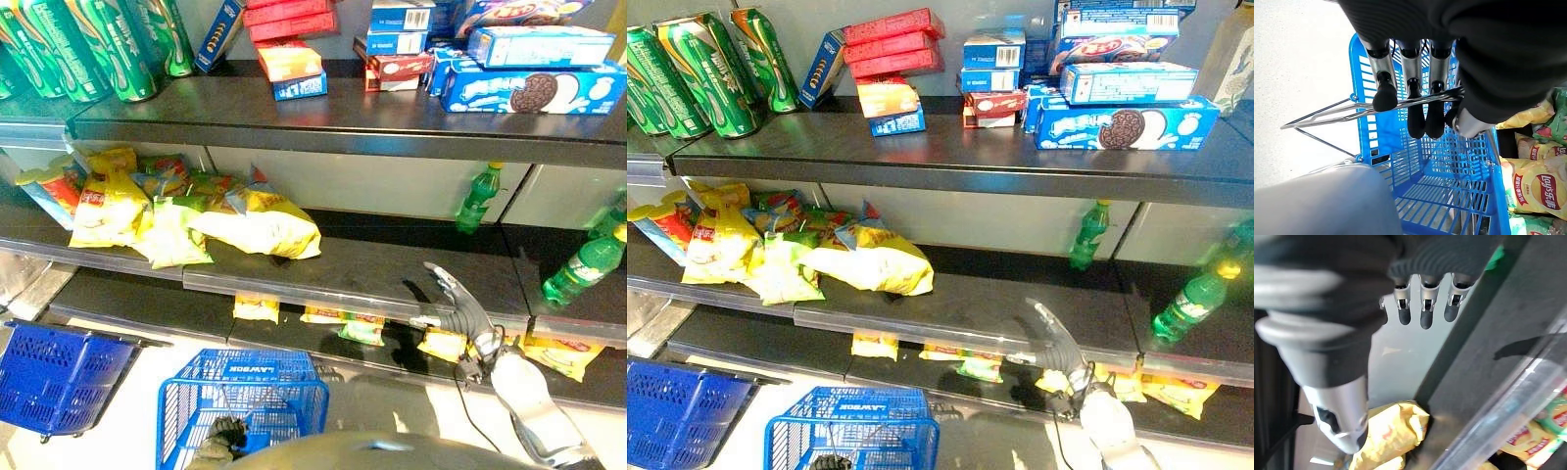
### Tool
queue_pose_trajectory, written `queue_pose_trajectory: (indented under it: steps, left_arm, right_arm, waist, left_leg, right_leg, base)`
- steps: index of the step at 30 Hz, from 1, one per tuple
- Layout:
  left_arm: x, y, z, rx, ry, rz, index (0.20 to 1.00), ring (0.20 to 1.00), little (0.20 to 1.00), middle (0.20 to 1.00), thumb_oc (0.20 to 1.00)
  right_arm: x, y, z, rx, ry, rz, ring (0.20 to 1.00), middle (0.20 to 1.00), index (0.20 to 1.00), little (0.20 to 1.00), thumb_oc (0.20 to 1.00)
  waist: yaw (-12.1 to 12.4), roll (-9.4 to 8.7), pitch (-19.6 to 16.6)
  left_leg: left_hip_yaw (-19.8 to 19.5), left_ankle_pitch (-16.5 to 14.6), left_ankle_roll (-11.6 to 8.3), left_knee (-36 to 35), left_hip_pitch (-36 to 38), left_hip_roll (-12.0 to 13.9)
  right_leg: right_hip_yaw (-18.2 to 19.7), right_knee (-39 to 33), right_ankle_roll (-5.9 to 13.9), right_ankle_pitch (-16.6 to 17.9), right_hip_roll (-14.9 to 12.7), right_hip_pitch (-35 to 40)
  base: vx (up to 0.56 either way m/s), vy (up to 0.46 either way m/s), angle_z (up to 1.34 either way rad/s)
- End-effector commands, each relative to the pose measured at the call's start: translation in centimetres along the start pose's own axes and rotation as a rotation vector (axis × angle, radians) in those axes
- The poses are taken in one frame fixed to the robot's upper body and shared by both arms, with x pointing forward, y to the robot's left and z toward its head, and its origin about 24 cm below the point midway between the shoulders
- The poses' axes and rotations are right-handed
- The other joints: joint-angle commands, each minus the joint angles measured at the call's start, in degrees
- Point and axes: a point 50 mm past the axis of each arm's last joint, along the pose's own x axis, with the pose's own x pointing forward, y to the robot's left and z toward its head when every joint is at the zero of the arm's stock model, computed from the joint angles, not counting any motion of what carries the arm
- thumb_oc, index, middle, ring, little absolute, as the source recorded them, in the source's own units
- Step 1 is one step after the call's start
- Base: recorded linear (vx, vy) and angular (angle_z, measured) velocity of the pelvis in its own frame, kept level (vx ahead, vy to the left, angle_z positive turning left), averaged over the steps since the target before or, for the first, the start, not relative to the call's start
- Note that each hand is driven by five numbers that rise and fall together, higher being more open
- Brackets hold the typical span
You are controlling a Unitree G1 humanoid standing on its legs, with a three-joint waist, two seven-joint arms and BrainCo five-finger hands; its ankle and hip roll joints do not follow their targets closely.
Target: Pick up the snacks into the basket
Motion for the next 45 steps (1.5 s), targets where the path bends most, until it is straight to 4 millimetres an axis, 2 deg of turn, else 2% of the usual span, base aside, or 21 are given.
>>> queue_pose_trajectory:
  steps: [1, 11, 12, 14, 16, 19, 20, 21, 23, 25, 29, 30, 34, 35, 36, 37, 40, 41, 42, 44, 45]
  left_arm:
    - [0.5, -0.4, 2.2, 0.023, -0.029, -0.01, 0.2, 0.2, 0.2, 0.2, 0.2]
    - [0.4, -0.7, 2.4, 0.192, -0.067, -0.012, 0.2, 0.2, 0.2, 0.2, 0.2]
    - [0.4, -0.8, 2.8, 0.306, -0.1, -0.005, 0.2, 0.2, 0.2, 0.2, 0.2]
    - [0.4, -0.5, 3.1, 0.354, -0.116, 0.013, 0.2, 0.2, 0.2, 0.2, 0.2]
    - [0.4, -0.2, 3.4, 0.368, -0.135, 0.024, 0.2, 0.2, 0.2, 0.2, 0.2]
    - [0.4, -0.2, 3.7, 0.399, -0.153, 0.032, 0.2, 0.2, 0.2, 0.2, 0.2]
    - [0.5, 0.0, 3.7, 0.419, -0.149, 0.044, 0.2, 0.2, 0.2, 0.2, 0.2]
    - [0.5, 0.0, 3.7, 0.418, -0.15, 0.044, 0.2, 0.2, 0.2, 0.2, 0.2]
    - [0.6, 0.3, 4.2, 0.438, -0.153, 0.065, 0.2, 0.2, 0.2, 0.2, 0.2]
    - [0.8, 0.7, 5.9, 0.439, -0.196, 0.11, 0.2, 0.2, 0.2, 0.2, 0.2]
    - [0.8, 0.8, 7.1, 0.433, -0.225, 0.14, 0.2, 0.2, 0.2, 0.2, 0.2]
    - [0.8, 0.8, 7.7, 0.426, -0.241, 0.157, 0.2, 0.2, 0.2, 0.2, 0.2]
    - [0.7, 0.8, 8.4, 0.412, -0.265, 0.173, 0.2, 0.2, 0.2, 0.2, 0.2]
    - [0.6, 0.7, 8.7, 0.406, -0.281, 0.178, 0.2, 0.2, 0.2, 0.2, 0.2]
    - [0.6, 0.7, 8.7, 0.405, -0.281, 0.179, 0.2, 0.2, 0.2, 0.2, 0.2]
    - [0.7, 1.0, 9.0, 0.396, -0.283, 0.196, 0.2, 0.2, 0.2, 0.2, 0.2]
    - [0.6, 1.2, 9.9, 0.371, -0.309, 0.225, 0.2, 0.2, 0.2, 0.2, 0.2]
    - [0.6, 1.2, 10.0, 0.371, -0.309, 0.225, 0.2, 0.2, 0.2, 0.2, 0.2]
    - [0.5, 1.3, 10.4, 0.368, -0.322, 0.235, 0.2, 0.2, 0.2, 0.2, 0.2]
    - [0.5, 1.3, 10.5, 0.368, -0.332, 0.239, 0.2, 0.2, 0.2, 0.2, 0.2]
    - [0.5, 1.3, 10.5, 0.367, -0.332, 0.239, 0.2, 0.2, 0.2, 0.2, 0.2]
  right_arm:
    - [2.2, -1.2, 3.2, 0.03, -0.171, -0.1, 1.0, 1.0, 1.0, 1.0, 1.0]
    - [4.6, -2.1, 3.6, 0.021, -0.161, -0.203, 1.0, 1.0, 1.0, 1.0, 1.0]
    - [5.4, -2.5, 4.1, 0.014, -0.172, -0.222, 1.0, 1.0, 1.0, 1.0, 1.0]
    - [6.0, -2.7, 4.4, -0.003, -0.177, -0.235, 1.0, 1.0, 1.0, 1.0, 1.0]
    - [7.5, -3.4, 5.1, -0.023, -0.183, -0.263, 1.0, 1.0, 1.0, 1.0, 1.0]
    - [8.7, -4.0, 5.9, -0.065, -0.193, -0.277, 1.0, 1.0, 1.0, 1.0, 1.0]
    - [9.7, -4.4, 6.5, -0.101, -0.191, -0.281, 1.0, 1.0, 1.0, 1.0, 1.0]
    - [9.7, -4.4, 6.5, -0.101, -0.192, -0.281, 1.0, 1.0, 1.0, 1.0, 1.0]
    - [10.9, -4.5, 7.8, -0.136, -0.218, -0.28, 1.0, 1.0, 1.0, 1.0, 1.0]
    - [12.6, -5.0, 10.2, -0.168, -0.262, -0.292, 1.0, 1.0, 1.0, 1.0, 1.0]
    - [14.1, -5.2, 11.3, -0.186, -0.253, -0.302, 1.0, 1.0, 1.0, 1.0, 1.0]
    - [14.8, -5.3, 11.8, -0.201, -0.244, -0.303, 1.0, 1.0, 1.0, 1.0, 1.0]
    - [15.7, -5.1, 13.0, -0.227, -0.253, -0.286, 1.0, 1.0, 1.0, 1.0, 1.0]
    - [16.4, -5.6, 14.0, -0.252, -0.25, -0.303, 1.0, 1.0, 1.0, 1.0, 1.0]
    - [16.5, -5.7, 14.1, -0.253, -0.251, -0.303, 1.0, 1.0, 1.0, 1.0, 1.0]
    - [17.3, -6.5, 15.6, -0.268, -0.257, -0.337, 1.0, 1.0, 1.0, 1.0, 1.0]
    - [17.8, -7.1, 18.4, -0.311, -0.312, -0.359, 1.0, 1.0, 1.0, 1.0, 1.0]
    - [17.8, -7.1, 18.4, -0.311, -0.313, -0.359, 1.0, 1.0, 1.0, 1.0, 1.0]
    - [17.8, -7.1, 19.9, -0.326, -0.354, -0.367, 1.0, 1.0, 1.0, 1.0, 1.0]
    - [17.8, -6.9, 21.3, -0.355, -0.395, -0.36, 1.0, 1.0, 1.0, 1.0, 1.0]
    - [17.8, -6.9, 21.3, -0.355, -0.396, -0.36, 1.0, 1.0, 1.0, 1.0, 1.0]
  waist:
    - [1.6, -3.26, 1.2]
    - [2.7, -3.56, 1.4]
    - [3.0, -3.68, 1.6]
    - [3.3, -3.77, 1.7]
    - [4.0, -4.05, 2.8]
    - [4.6, -4.38, 3.7]
    - [5.2, -4.75, 4.4]
    - [5.1, -4.74, 4.4]
    - [5.6, -5.21, 5.6]
    - [6.4, -5.78, 8.6]
    - [7.1, -6.2, 10.5]
    - [7.6, -6.45, 12.0]
    - [8.3, -6.81, 13.5]
    - [9.0, -7.06, 14.3]
    - [9.0, -7.06, 14.3]
    - [9.7, -7.41, 14.9]
    - [10.4, -7.85, 16.2]
    - [10.4, -7.85, 16.2]
    - [10.7, -8.15, 16.8]
    - [11.0, -8.54, 17.3]
    - [11.0, -8.54, 17.3]
  left_leg:
    - [4.7, -6.2, 3.83, 0.1, 2.9, -3.2]
    - [4.4, -6.3, 4.14, 0.1, 2.5, -3.5]
    - [4.3, -6.2, 4.17, 0.1, 2.3, -3.5]
    - [4.3, -6.1, 4.17, 0.1, 2.1, -3.6]
    - [4.0, -5.6, 4.23, 0.1, 0.9, -3.7]
    - [3.8, -5.0, 4.24, 0.1, -0.4, -3.7]
    - [3.5, -4.4, 4.19, 0.1, -1.5, -3.8]
    - [3.5, -4.4, 4.19, 0.1, -1.6, -3.8]
    - [3.2, -3.7, 4.08, 0.1, -3.2, -3.7]
    - [2.3, -2.0, 3.93, 0.1, -7.2, -3.8]
    - [1.6, -0.9, 3.87, 0.1, -9.9, -4.0]
    - [1.2, -0.4, 3.81, 0.1, -11.2, -4.1]
    - [0.6, 0.2, 3.85, 0.1, -13.1, -4.3]
    - [0.3, 0.5, 3.92, 0.1, -14.0, -4.5]
    - [0.4, 0.5, 3.92, 0.1, -14.0, -4.6]
    - [0.3, 0.7, 3.98, 0.1, -14.6, -4.7]
    - [0.5, 1.0, 4.13, 0.1, -15.4, -4.8]
    - [0.5, 1.0, 4.13, 0.1, -15.4, -4.9]
    - [0.4, 1.2, 4.22, 0.1, -15.9, -5.0]
    - [0.3, 1.3, 4.37, 0.1, -16.4, -5.0]
    - [0.3, 1.3, 4.37, 0.1, -16.4, -5.0]
  right_leg:
    - [1.2, 0.3, 2.38, 0.0, -0.6, -1.5]
    - [0.9, 0.3, 2.49, 0.2, -0.9, -1.7]
    - [0.9, 0.3, 2.59, 0.3, -1.0, -2.0]
    - [0.9, 0.3, 2.66, 0.5, -1.1, -2.2]
    - [0.8, 0.3, 2.79, 0.9, -1.3, -3.3]
    - [0.7, 0.3, 2.82, 1.4, -1.4, -4.4]
    - [0.5, 0.3, 2.84, 1.8, -1.4, -5.2]
    - [0.5, 0.3, 2.84, 1.8, -1.4, -5.3]
    - [0.2, 0.3, 2.91, 2.4, -1.5, -6.7]
    - [-0.2, 0.3, 2.88, 3.9, -1.6, -10.4]
    - [-0.8, 0.3, 2.86, 5.0, -1.7, -12.8]
    - [-1.1, 0.3, 2.94, 5.5, -1.8, -13.9]
    - [-1.5, 0.3, 3.0, 6.1, -2.1, -15.4]
    - [-1.5, 0.3, 3.02, 6.3, -2.2, -16.0]
    - [-1.5, 0.3, 3.02, 6.3, -2.2, -16.0]
    - [-1.5, 0.3, 3.1, 6.5, -2.3, -16.6]
    - [-1.2, 0.3, 3.28, 7.1, -2.4, -17.5]
    - [-1.2, 0.3, 3.28, 7.1, -2.4, -17.5]
    - [-1.0, 0.3, 3.25, 7.2, -2.4, -18.1]
    - [-0.9, 0.3, 3.24, 7.2, -2.3, -18.4]
    - [-0.9, 0.3, 3.24, 7.2, -2.3, -18.5]
  base:
    - [0.0, 0.0, 0.0]
    - [0.0, 0.0, 0.0]
    - [0.0, 0.0, 0.0]
    - [0.0, 0.0, 0.0]
    - [-0.06, 0.024, 0.02]
    - [-0.06, 0.014, 0.0]
    - [-0.07, 0.018, 0.03]
    - [-0.06, 0.014, 0.05]
    - [-0.12, 0.007, 0.06]
    - [-0.25, 0.017, 0.08]
    - [-0.12, 0.029, 0.19]
    - [-0.07, 0.039, 0.27]
    - [-0.05, 0.032, 0.16]
    - [-0.02, 0.016, 0.1]
    - [-0.03, 0.036, 0.1]
    - [-0.02, 0.032, 0.06]
    - [-0.02, 0.028, 0.02]
    - [-0.01, 0.033, 0.0]
    - [0.0, 0.031, 0.0]
    - [0.0, 0.02, 0.0]
    - [0.0, 0.0, 0.0]
